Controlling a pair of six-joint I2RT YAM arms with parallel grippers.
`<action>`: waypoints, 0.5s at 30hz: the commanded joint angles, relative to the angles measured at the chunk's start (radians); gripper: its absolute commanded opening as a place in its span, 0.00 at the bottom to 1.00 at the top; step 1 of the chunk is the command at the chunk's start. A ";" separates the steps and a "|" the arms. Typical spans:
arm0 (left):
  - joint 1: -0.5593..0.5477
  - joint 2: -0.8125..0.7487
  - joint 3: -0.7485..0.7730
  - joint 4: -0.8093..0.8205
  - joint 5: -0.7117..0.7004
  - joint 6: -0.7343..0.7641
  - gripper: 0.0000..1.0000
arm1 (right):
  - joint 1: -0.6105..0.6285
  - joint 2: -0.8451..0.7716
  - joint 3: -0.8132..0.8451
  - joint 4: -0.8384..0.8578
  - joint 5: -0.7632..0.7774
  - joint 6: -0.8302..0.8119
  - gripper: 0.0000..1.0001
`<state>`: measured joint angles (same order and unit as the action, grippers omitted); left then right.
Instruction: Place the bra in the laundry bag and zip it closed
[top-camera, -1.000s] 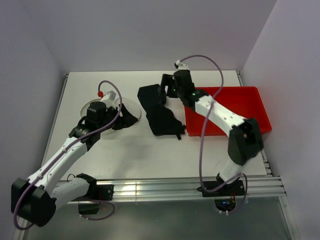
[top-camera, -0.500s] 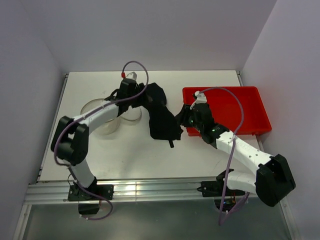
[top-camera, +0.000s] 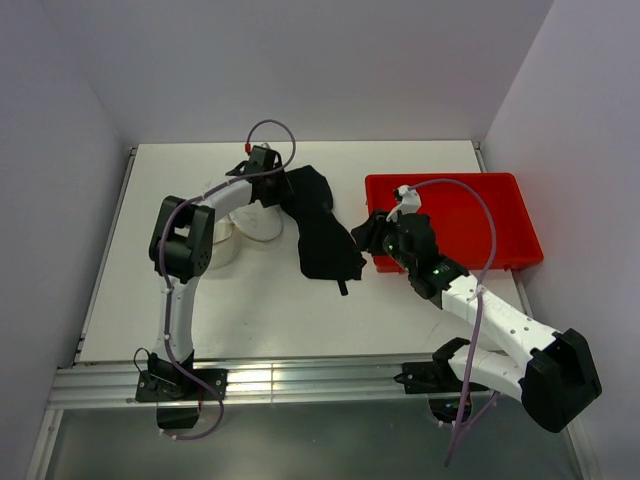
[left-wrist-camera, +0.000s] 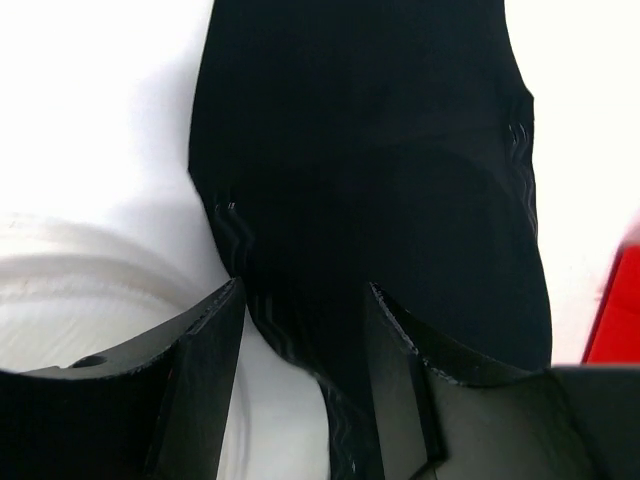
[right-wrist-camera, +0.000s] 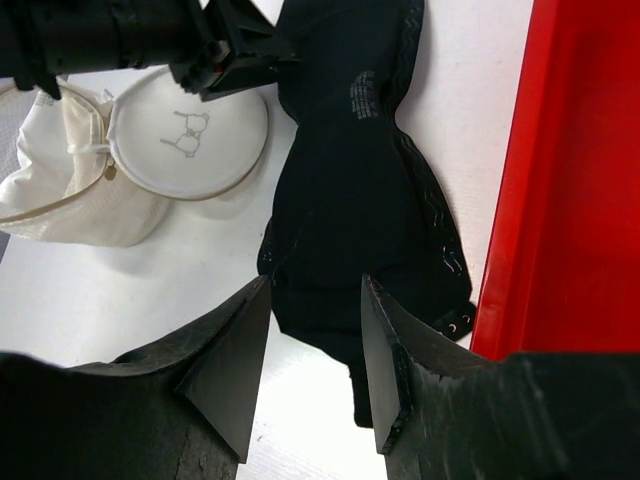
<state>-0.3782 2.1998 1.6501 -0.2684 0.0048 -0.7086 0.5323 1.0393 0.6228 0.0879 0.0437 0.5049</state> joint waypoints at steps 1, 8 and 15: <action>0.012 0.034 0.080 -0.023 0.006 -0.002 0.56 | 0.006 -0.015 -0.008 0.050 -0.016 -0.003 0.49; 0.032 0.049 0.042 0.096 0.093 -0.046 0.40 | 0.006 0.024 0.011 0.055 -0.019 0.007 0.49; 0.027 -0.105 -0.113 0.329 0.168 -0.055 0.00 | 0.002 0.037 0.046 0.053 -0.010 0.000 0.57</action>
<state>-0.3443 2.2330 1.6012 -0.0826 0.1101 -0.7551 0.5323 1.0710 0.6216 0.1017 0.0326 0.5079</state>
